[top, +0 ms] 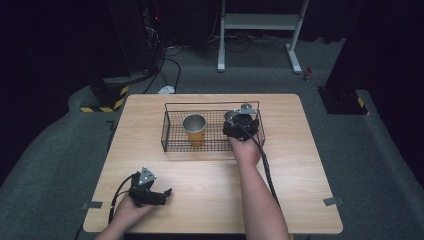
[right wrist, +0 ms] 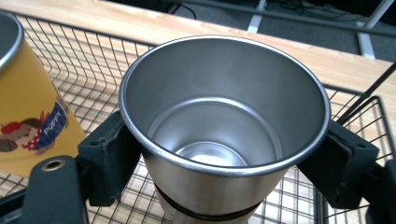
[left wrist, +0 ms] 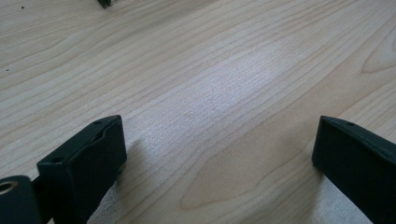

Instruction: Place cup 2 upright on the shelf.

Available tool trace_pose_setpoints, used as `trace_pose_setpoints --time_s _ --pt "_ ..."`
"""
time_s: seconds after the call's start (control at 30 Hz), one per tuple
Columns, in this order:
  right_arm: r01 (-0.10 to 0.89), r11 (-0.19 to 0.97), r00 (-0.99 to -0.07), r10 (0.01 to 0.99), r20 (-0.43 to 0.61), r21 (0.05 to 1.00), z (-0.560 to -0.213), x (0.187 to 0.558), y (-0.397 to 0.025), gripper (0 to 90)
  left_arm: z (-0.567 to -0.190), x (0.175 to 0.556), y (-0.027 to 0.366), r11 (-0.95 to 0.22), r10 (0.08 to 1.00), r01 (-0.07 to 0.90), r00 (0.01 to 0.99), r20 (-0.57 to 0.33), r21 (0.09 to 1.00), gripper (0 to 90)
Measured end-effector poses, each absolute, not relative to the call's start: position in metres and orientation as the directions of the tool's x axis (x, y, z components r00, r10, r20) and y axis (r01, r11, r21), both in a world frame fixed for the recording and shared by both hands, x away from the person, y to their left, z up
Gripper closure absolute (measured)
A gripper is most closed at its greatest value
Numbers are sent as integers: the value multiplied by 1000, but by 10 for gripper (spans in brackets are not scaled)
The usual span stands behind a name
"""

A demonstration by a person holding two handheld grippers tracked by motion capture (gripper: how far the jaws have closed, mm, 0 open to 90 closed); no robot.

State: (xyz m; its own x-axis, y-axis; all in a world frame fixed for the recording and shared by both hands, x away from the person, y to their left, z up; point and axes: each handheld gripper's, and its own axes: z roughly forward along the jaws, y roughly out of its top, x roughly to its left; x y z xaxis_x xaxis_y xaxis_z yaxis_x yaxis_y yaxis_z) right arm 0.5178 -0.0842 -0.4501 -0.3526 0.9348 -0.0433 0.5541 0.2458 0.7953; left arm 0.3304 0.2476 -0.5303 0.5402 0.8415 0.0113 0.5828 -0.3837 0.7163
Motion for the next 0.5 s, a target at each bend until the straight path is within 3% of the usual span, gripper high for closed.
trace_pose_setpoints --time_s 0.5 --pt "618 294 -360 930 -69 730 -466 525 -74 187 -530 330 248 -387 842 581 540 16 716 34"
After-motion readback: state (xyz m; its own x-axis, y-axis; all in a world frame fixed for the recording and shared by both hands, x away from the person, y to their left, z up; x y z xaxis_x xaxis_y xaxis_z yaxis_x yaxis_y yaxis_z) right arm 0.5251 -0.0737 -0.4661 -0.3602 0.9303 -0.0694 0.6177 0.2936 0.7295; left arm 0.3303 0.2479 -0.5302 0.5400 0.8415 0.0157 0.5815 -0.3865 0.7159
